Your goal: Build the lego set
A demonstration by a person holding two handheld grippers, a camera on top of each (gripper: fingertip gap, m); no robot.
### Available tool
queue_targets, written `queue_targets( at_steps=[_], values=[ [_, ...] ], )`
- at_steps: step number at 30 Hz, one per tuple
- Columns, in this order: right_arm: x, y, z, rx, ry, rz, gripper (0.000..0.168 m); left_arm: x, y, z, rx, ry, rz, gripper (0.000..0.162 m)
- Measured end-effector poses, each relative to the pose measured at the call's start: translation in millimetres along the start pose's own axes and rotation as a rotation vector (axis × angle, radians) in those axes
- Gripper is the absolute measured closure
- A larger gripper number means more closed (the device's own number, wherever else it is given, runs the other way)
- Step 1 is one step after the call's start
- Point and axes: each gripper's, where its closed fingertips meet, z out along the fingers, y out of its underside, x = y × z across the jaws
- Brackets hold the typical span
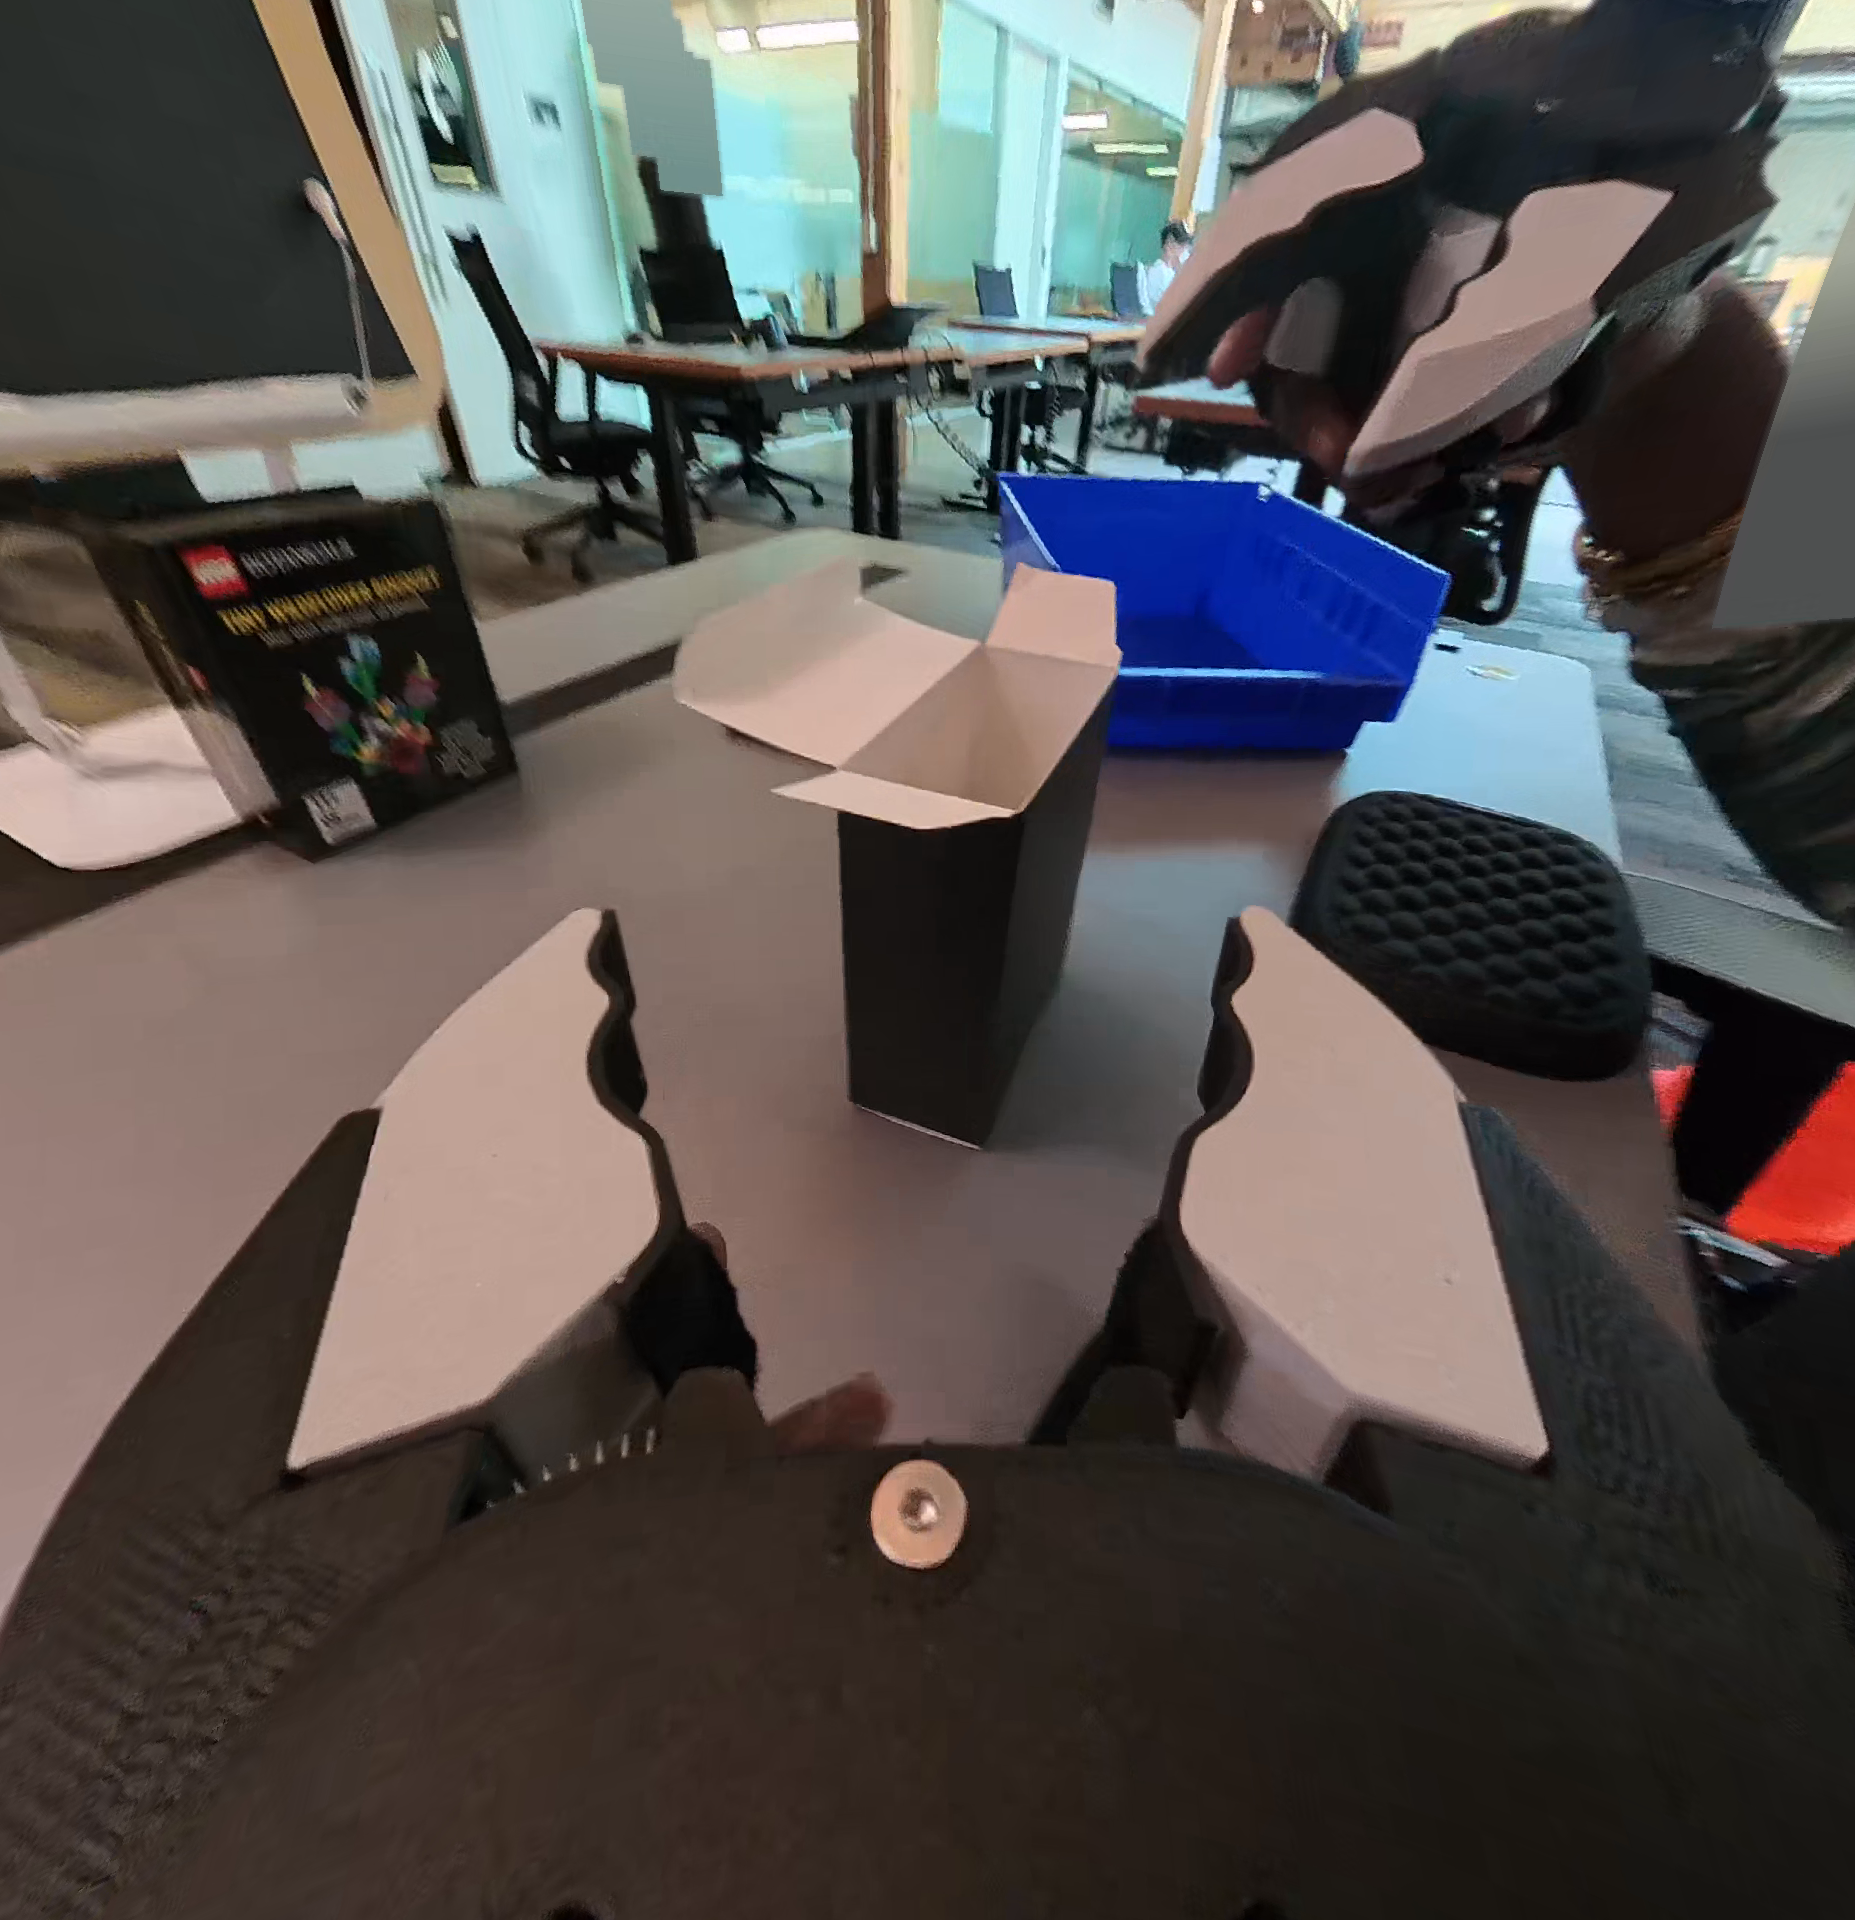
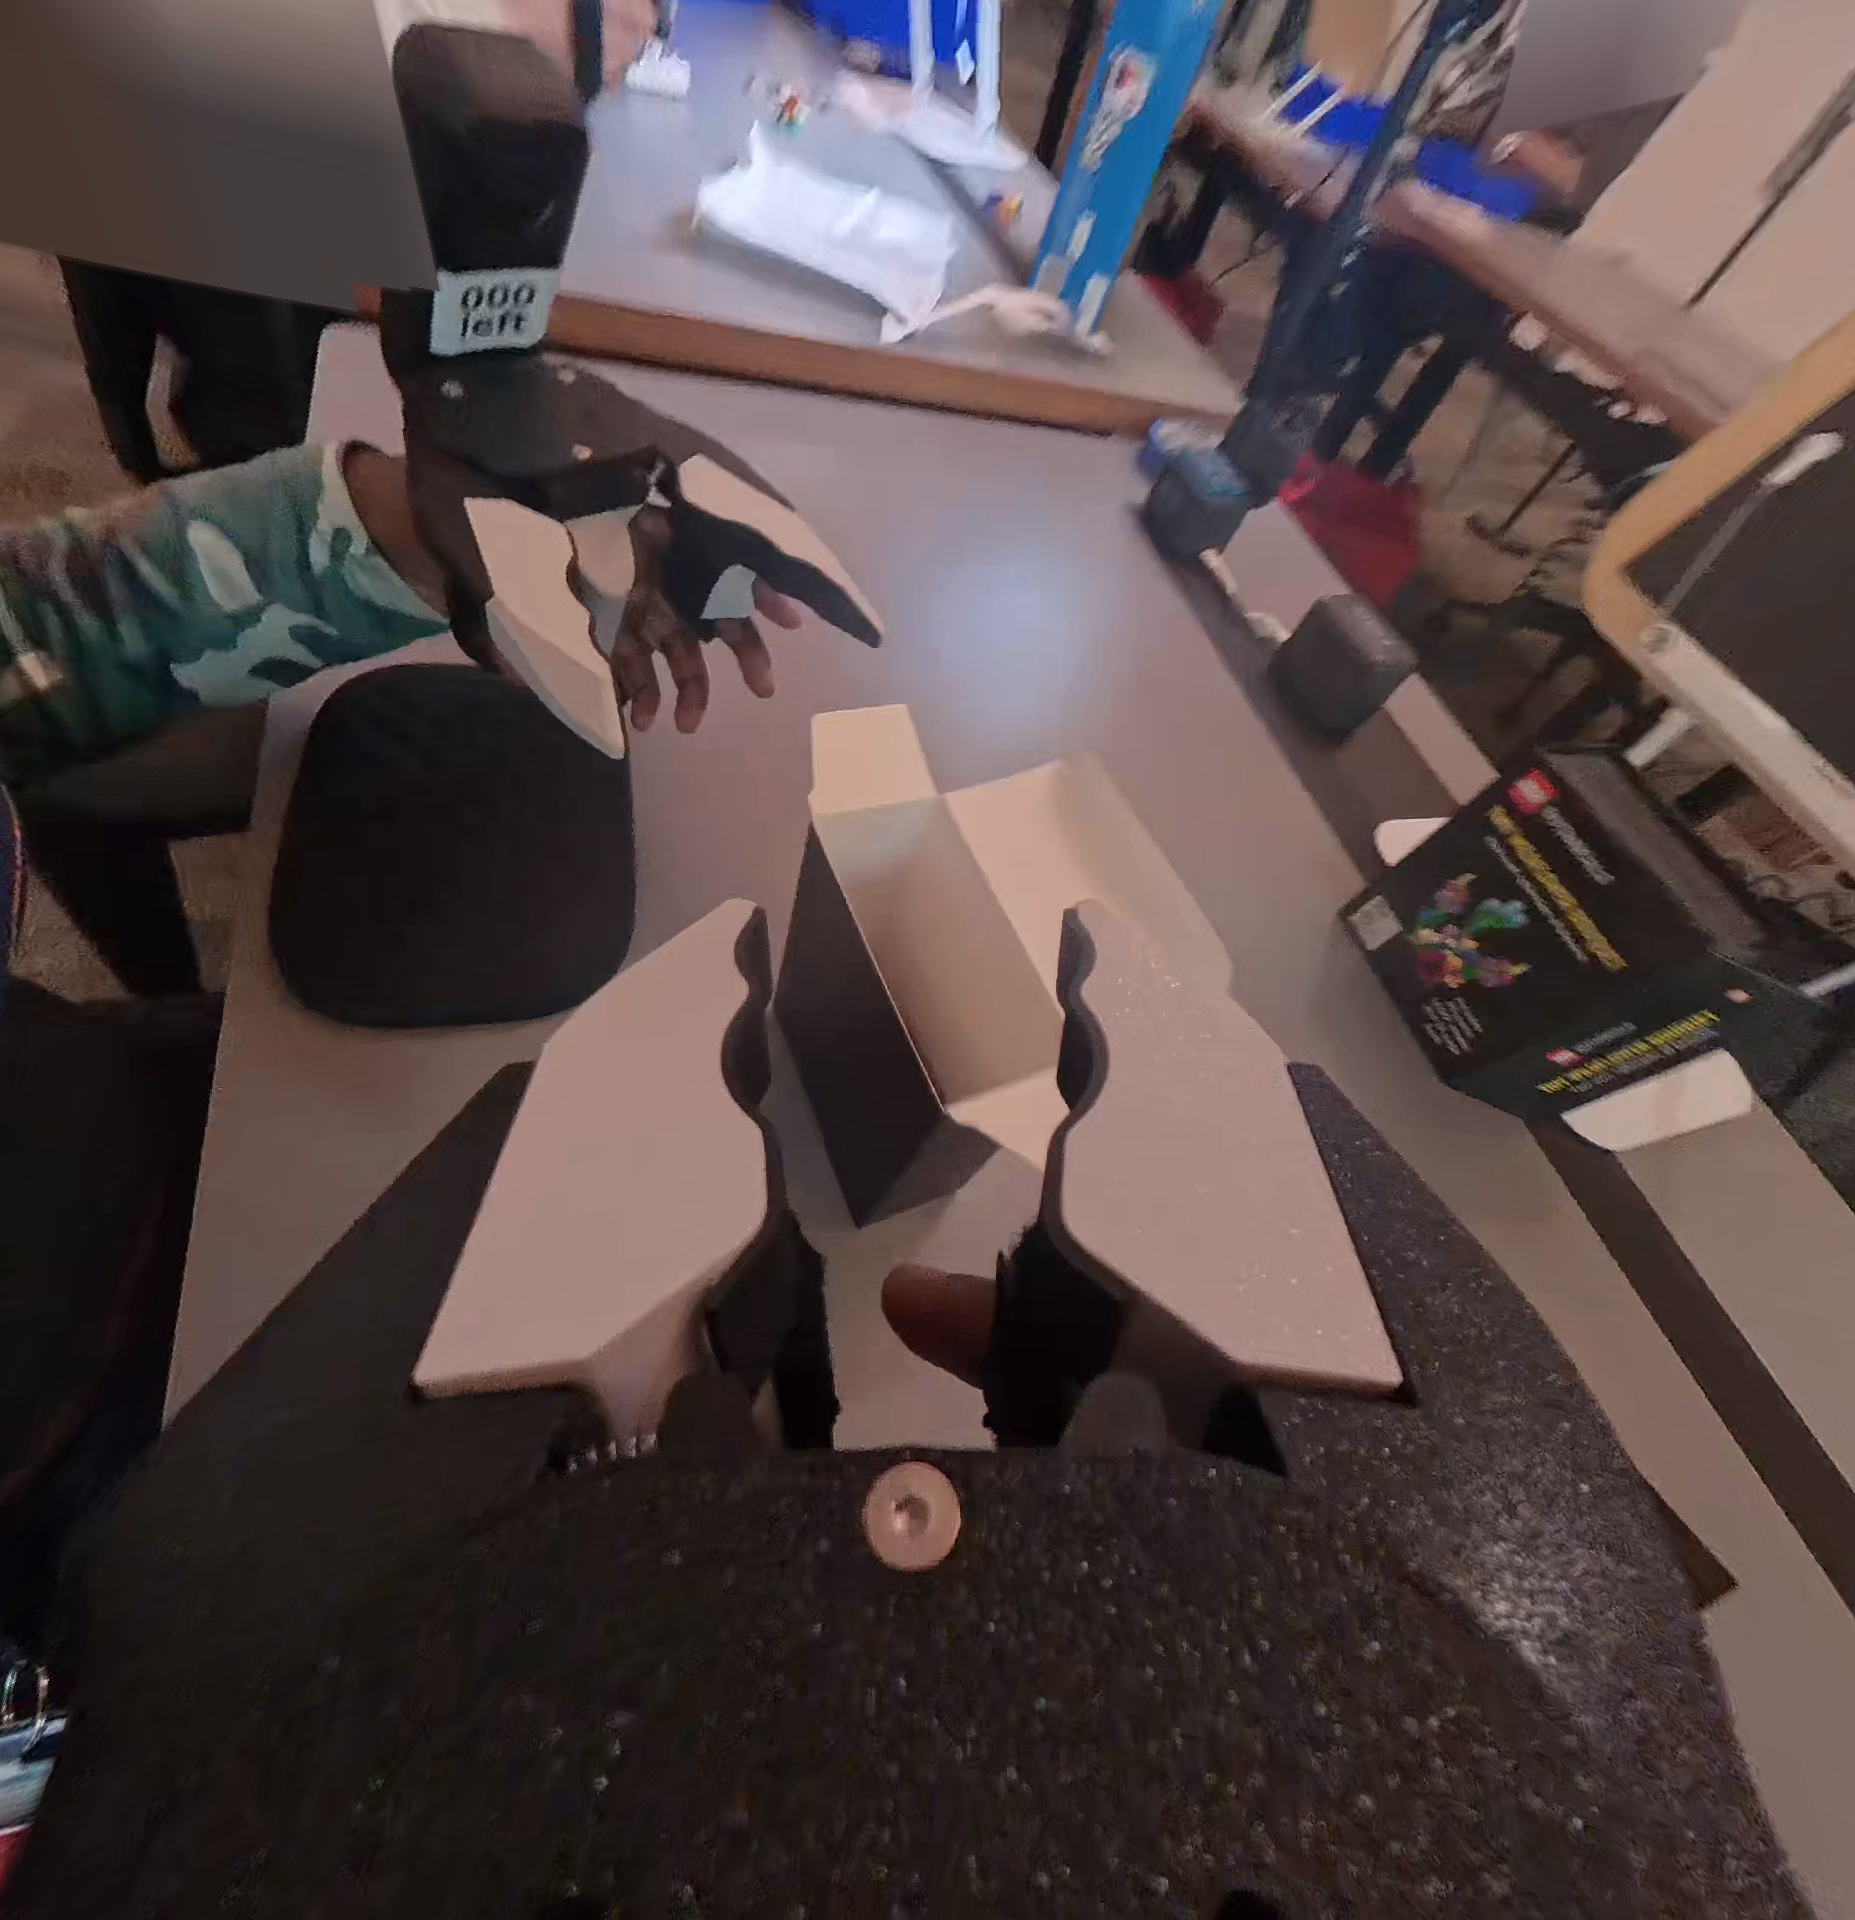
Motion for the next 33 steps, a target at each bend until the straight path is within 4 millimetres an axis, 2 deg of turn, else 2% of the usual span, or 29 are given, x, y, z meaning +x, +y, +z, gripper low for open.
queue_targets(
  at_steps=[2,4,9,11,15,17,19,23,27,29,33],
  values=[
    [5.3,9.6,-18.9,0.03,0.013,0.017,0.115,-1.5,1.4,0.9,-0.005,-0.006,0.021,0.057],
    [14.1,24.0,-34.7,-0.013,0.013,0.025,0.114,3.7,5.2,2.9,-0.036,0.035,0.012,0.058],
    [66.1,66.9,-60.6,-0.309,0.017,0.028,0.106,9.7,13.5,10.5,-0.068,0.043,0.099,0.068],
    [84.6,71.7,-59.9,-0.349,0.024,0.057,0.107,10.0,18.1,14.3,-0.093,0.033,0.149,0.069],
    [68.0,62.2,-28.1,-0.227,-0.085,0.075,0.096,9.1,22.9,25.7,-0.115,0.04,0.151,0.07],
    [54.7,70.5,-11.1,-0.192,-0.108,0.103,0.091,7.0,21.5,31.6,-0.099,0.04,0.13,0.074],
    [42.1,80.2,-0.9,-0.152,-0.106,0.122,0.099,2.0,21.1,33.4,-0.086,0.015,0.142,0.083],
    [16.1,79.2,5.8,0.059,-0.132,0.1,0.122,3.6,10.2,27.3,0.05,-0.003,0.209,0.092],
    [10.9,72.3,16.6,0.167,-0.107,0.008,0.122,8.3,-9.1,25.8,0.163,-0.002,0.235,0.099],
    [13.7,64.7,18.5,0.223,-0.104,-0.005,0.123,7.5,-10.2,29.7,0.149,0.002,0.238,0.099],
    [8.0,59.2,19.8,0.254,-0.154,-0.026,0.126,20.7,-9.0,40.2,0.115,0.082,0.242,0.1]
  ],
)
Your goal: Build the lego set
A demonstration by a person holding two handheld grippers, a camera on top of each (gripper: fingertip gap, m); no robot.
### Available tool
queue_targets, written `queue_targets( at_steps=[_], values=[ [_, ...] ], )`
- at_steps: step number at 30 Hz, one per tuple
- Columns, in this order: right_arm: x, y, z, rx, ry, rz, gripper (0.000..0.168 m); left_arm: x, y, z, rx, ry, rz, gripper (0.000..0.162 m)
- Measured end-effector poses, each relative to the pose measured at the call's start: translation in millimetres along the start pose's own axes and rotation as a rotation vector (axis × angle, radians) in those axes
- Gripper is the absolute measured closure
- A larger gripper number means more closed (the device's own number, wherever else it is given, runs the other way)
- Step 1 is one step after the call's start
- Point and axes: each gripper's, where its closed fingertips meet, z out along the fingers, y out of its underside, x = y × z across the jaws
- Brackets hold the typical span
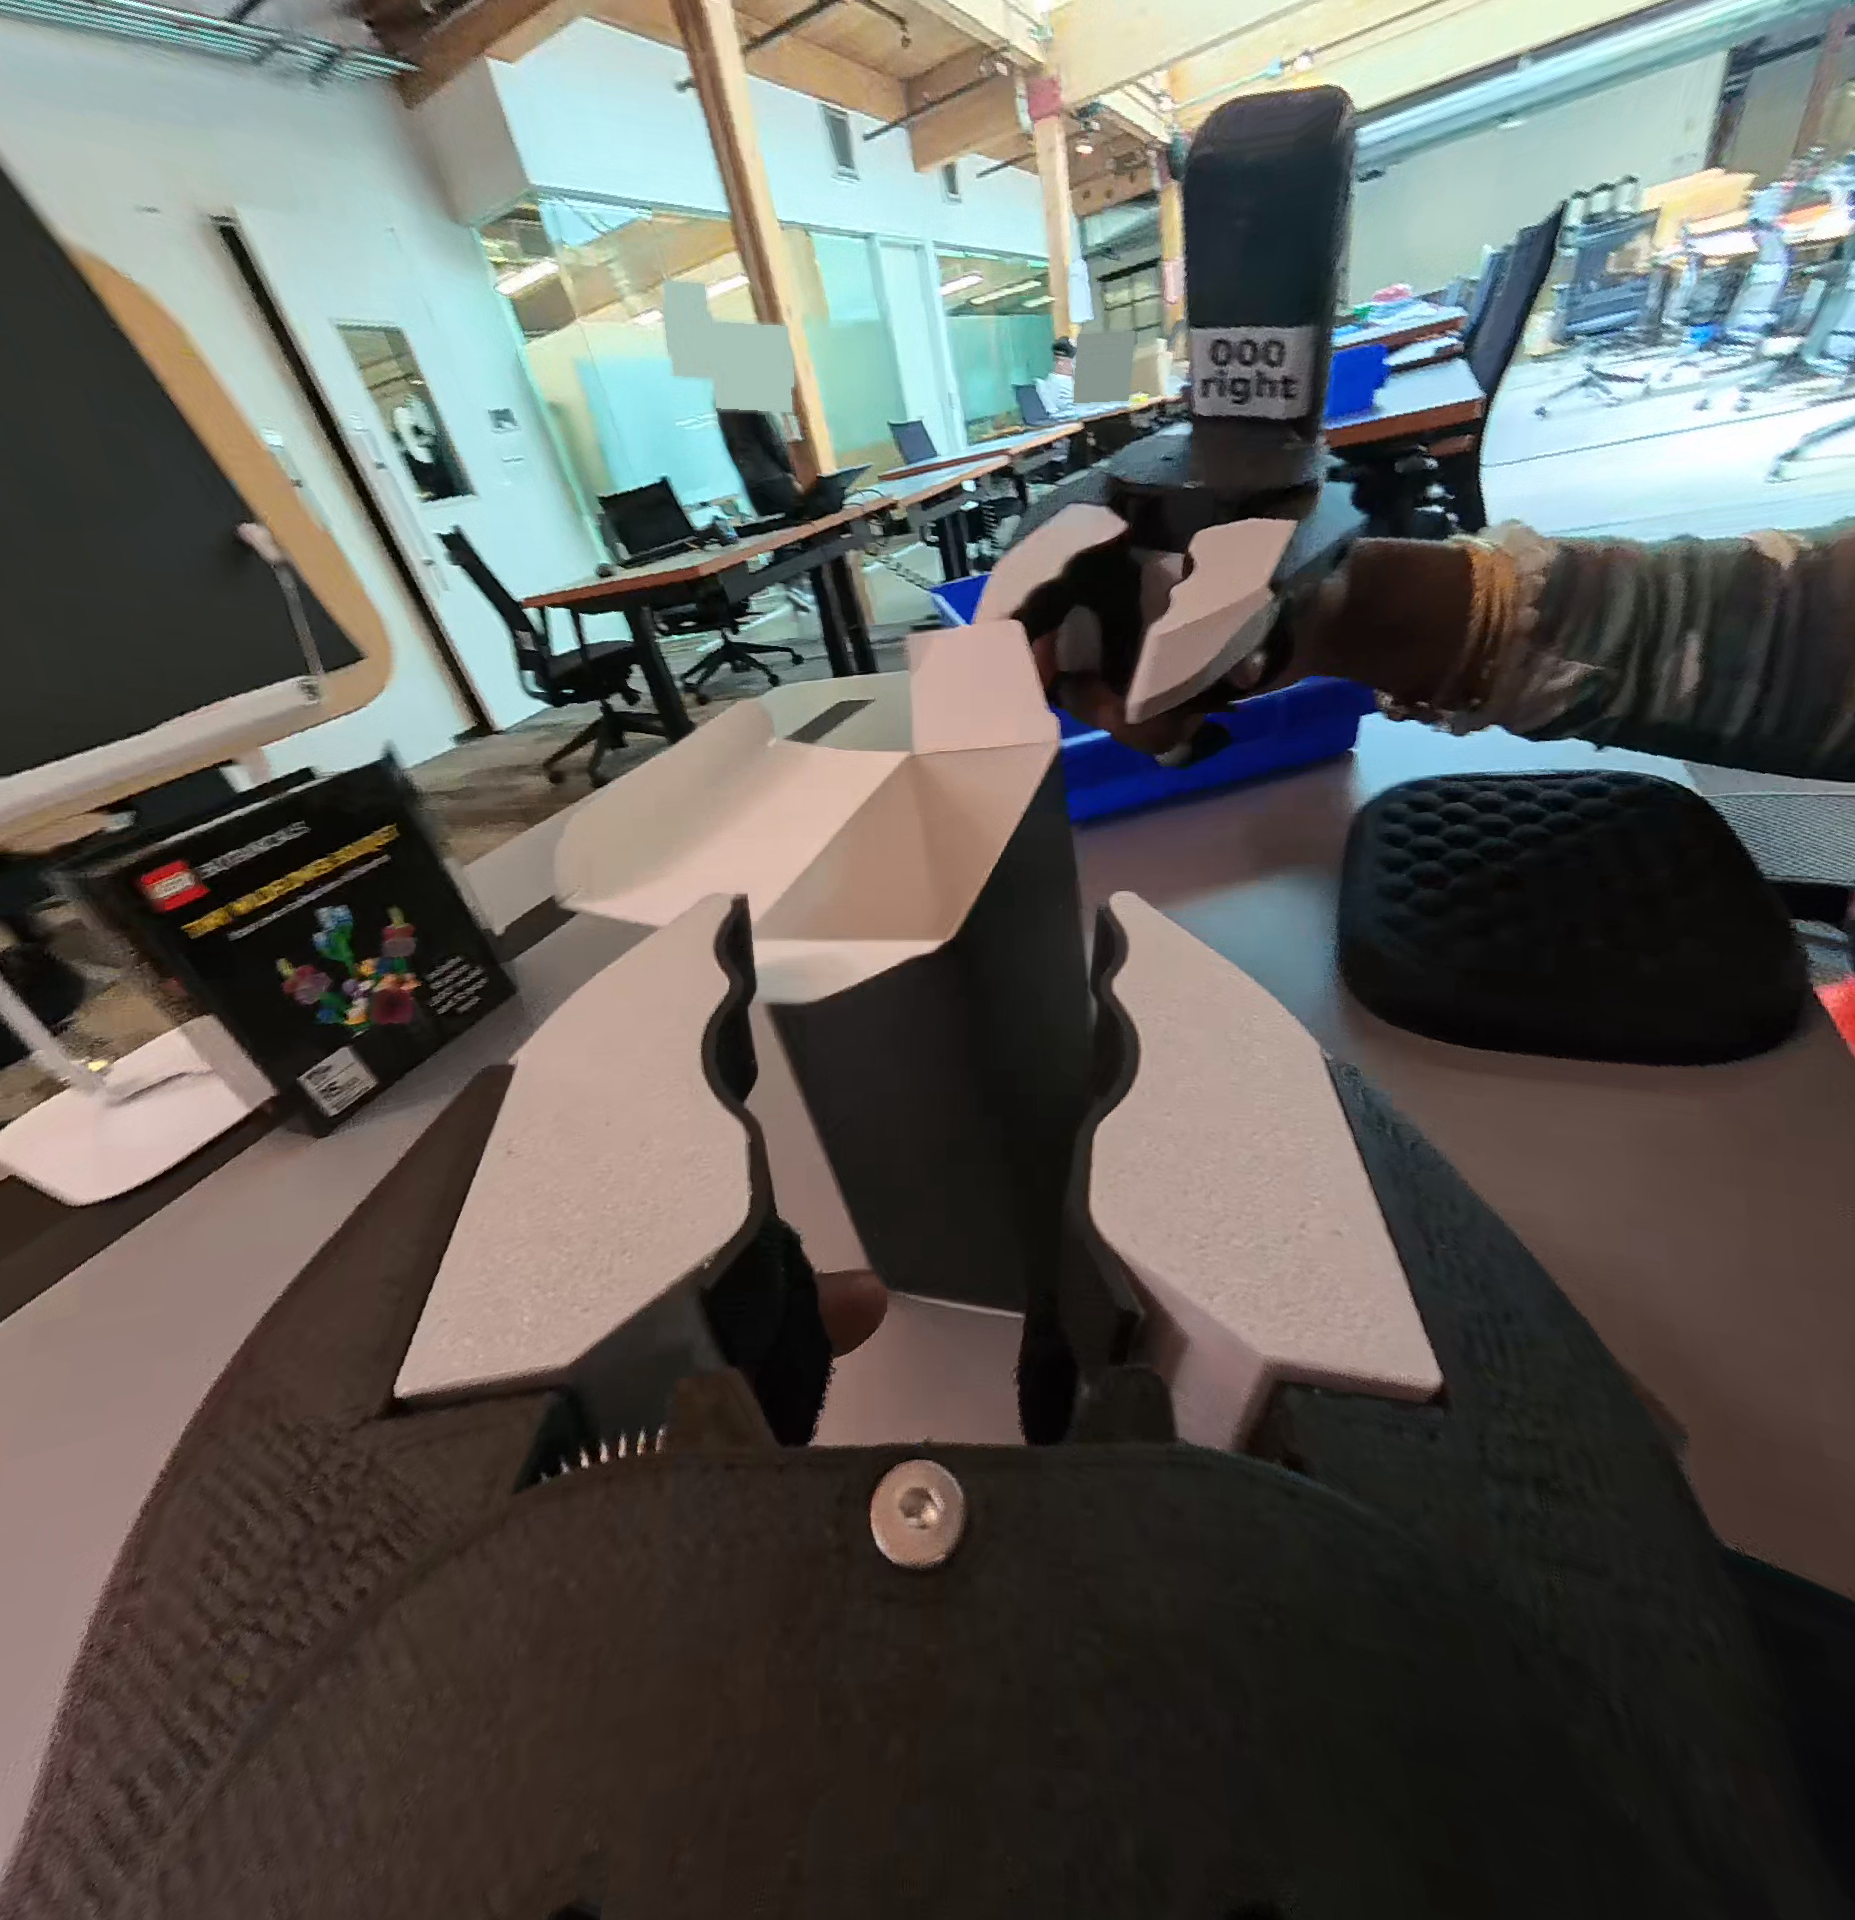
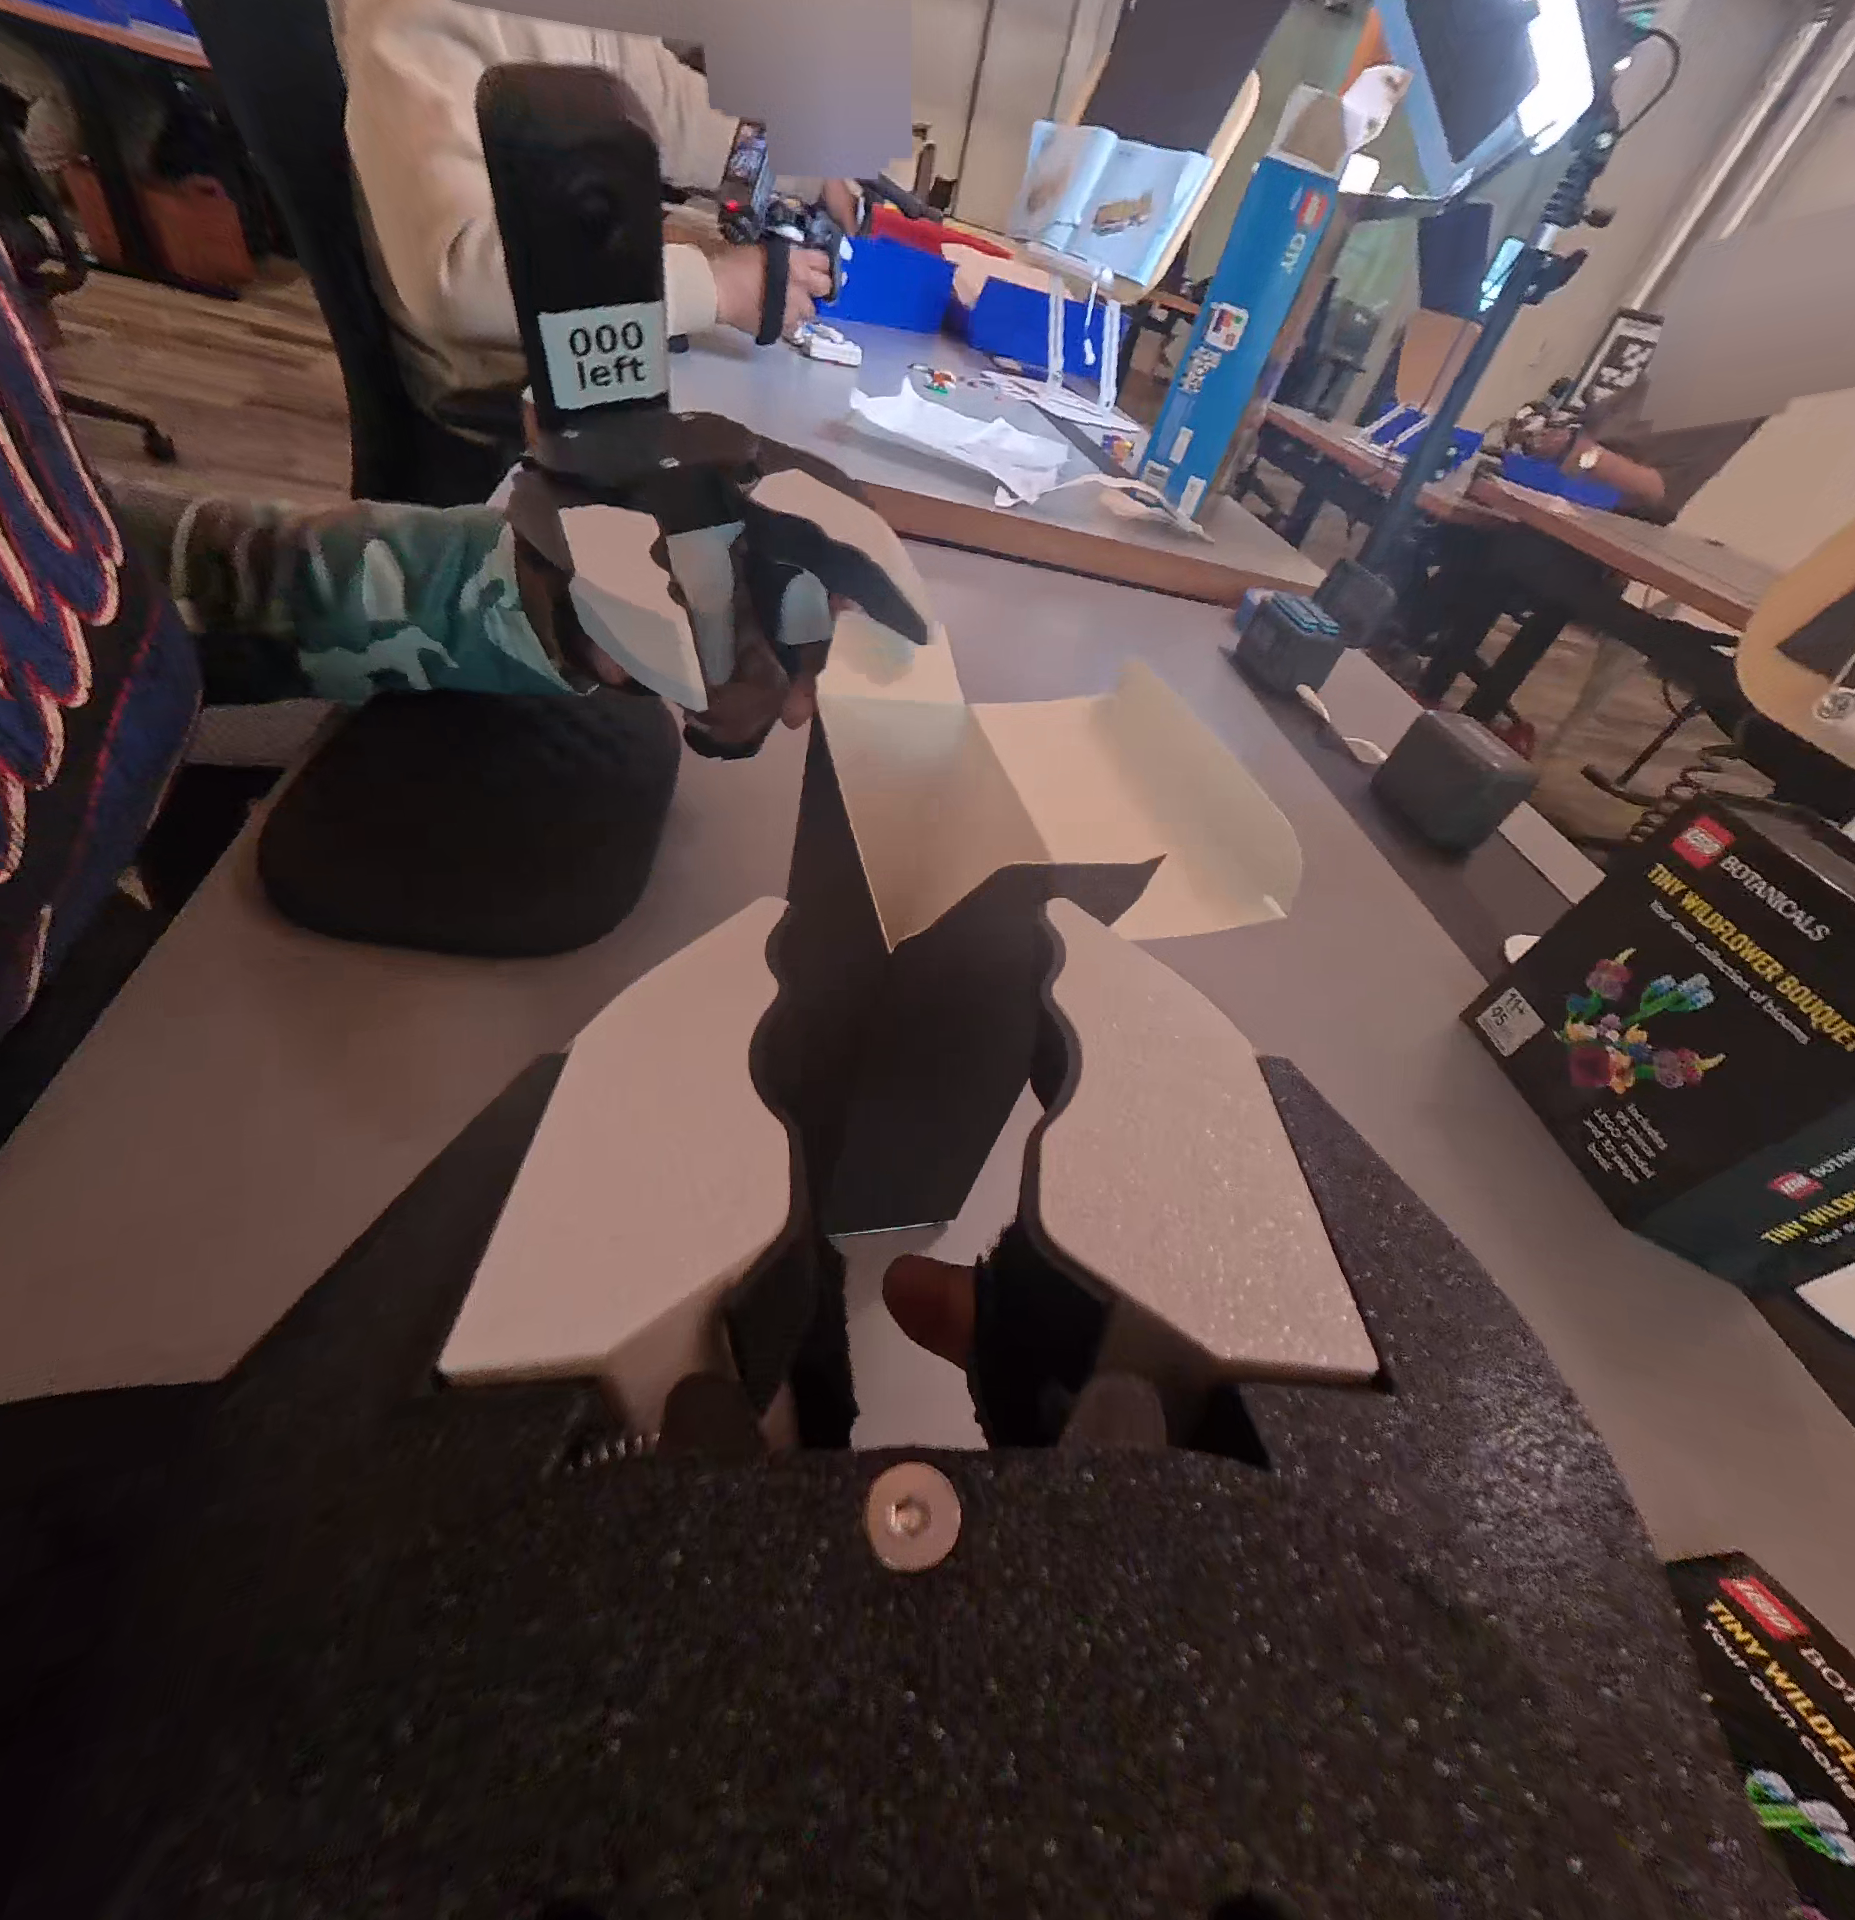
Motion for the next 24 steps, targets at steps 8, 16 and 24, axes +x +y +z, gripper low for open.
queue_targets(
  at_steps=[8,16,24],
  values=[
    [-2.9,2.0,4.6,-0.074,-0.026,-0.063,0.123,-0.7,-18.3,5.8,0.005,-0.029,0.107,0.098],
    [-4.3,-5.0,-1.5,-0.004,-0.009,-0.045,0.126,-28.3,6.3,-32.9,0.031,-0.186,-0.224,0.09],
    [-11.1,-8.3,9.5,-0.014,-0.064,-0.073,0.126,-6.0,-7.2,-6.2,0.051,-0.048,-0.074,0.079]
  ],
)
